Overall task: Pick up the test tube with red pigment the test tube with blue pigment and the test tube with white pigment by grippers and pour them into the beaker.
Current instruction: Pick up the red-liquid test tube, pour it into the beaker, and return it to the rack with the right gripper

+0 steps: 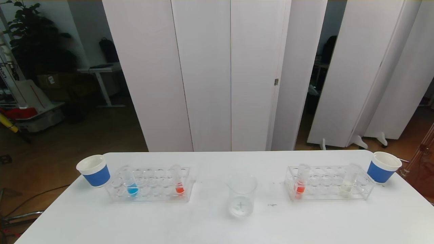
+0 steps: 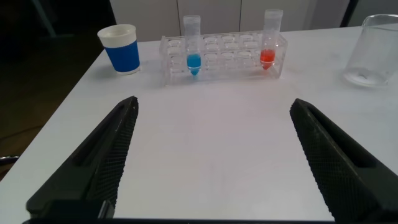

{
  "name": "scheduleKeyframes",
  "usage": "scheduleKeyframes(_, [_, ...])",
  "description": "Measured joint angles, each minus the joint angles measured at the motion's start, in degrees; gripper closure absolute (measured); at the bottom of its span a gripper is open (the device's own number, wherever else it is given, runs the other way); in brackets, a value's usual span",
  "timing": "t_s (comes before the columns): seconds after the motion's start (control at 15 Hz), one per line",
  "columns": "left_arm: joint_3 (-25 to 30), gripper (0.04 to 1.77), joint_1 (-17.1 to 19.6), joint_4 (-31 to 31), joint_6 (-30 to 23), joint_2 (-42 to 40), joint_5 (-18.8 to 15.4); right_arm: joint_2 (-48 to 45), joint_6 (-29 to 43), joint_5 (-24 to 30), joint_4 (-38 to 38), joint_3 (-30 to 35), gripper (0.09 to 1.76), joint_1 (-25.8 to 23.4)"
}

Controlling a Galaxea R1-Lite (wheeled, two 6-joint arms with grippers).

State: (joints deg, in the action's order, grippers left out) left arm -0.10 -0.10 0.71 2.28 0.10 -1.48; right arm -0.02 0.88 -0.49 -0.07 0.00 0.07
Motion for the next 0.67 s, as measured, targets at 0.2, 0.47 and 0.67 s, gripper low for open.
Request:
scheduleKeyframes(0.2, [0.00, 0.07, 0.00, -0.02, -0.02, 0.00, -0.01, 0.00, 0.00, -0.02, 0.00, 0.00, 0.10, 0.00])
scheduleKeyframes(0.47, [0.00, 0.07, 0.00, 0.00, 0.00, 0.00, -0.01, 0.00, 0.00, 0.00, 0.00, 0.00, 0.10, 0.00])
scheduleKeyframes(0.67, [0.00, 0.07, 0.00, 0.00, 0.00, 0.00, 0.00, 0.00, -0.02, -0.04, 0.00, 0.00, 0.10, 0.00])
